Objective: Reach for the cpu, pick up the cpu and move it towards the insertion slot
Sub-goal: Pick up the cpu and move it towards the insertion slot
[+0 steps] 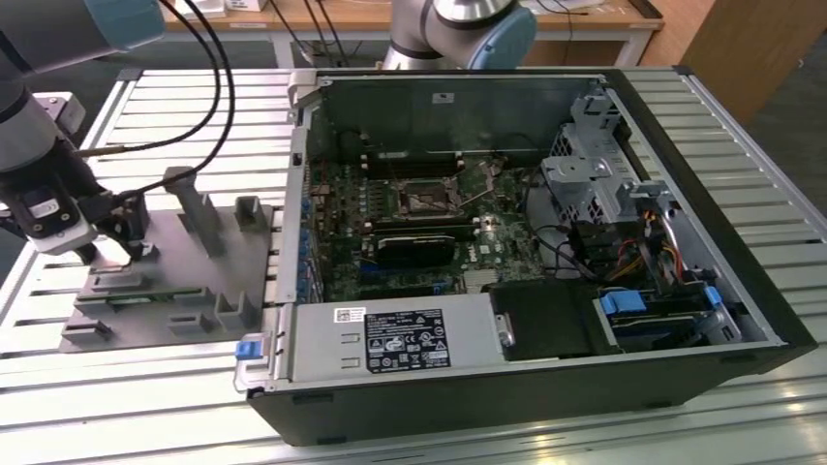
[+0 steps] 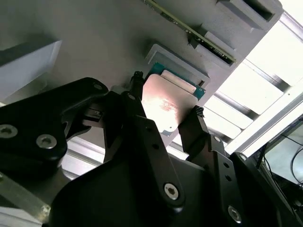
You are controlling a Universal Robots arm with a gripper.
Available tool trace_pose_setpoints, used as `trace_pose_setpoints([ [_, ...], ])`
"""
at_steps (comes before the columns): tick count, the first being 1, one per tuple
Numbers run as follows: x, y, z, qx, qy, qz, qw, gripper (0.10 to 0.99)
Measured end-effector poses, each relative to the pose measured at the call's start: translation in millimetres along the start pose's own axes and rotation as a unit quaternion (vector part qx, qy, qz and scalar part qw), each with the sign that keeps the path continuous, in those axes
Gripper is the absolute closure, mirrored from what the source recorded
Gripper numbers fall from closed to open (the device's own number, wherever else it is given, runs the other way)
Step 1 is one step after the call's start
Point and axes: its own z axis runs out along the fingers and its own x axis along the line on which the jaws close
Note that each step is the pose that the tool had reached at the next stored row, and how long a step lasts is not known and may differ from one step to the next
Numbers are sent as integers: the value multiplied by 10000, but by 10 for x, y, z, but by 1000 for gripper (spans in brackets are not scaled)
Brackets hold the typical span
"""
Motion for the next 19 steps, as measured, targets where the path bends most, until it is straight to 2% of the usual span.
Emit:
trace_pose_setpoints([
  [8, -2, 6, -176, 0, 0, 0, 10000, 541],
  [19, -3, 10, -290, 0, -1, 0, 10000, 541],
])
